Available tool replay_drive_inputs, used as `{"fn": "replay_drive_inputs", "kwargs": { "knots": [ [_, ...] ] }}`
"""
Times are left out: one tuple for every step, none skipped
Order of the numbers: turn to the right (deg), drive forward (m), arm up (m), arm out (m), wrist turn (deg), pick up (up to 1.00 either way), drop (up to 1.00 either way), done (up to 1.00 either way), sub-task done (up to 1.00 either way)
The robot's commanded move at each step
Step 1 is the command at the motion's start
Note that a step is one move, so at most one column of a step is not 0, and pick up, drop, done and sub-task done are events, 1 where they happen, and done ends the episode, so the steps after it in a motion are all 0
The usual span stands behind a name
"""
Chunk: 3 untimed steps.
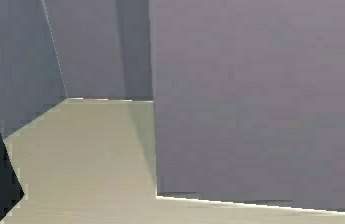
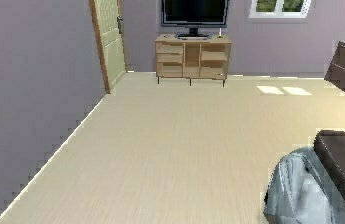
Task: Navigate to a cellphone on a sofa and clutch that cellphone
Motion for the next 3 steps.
{"fn": "replay_drive_inputs", "kwargs": {
  "knots": [
    [-45.0,0.00,0.00,0.00,0.0,0.00,0.00,0.00,0.00],
    [-42.0,0.00,0.00,0.00,0.0,0.00,0.00,0.00,0.00],
    [0.0,0.85,0.00,0.00,0.0,0.00,0.00,0.00,0.00]
  ]
}}
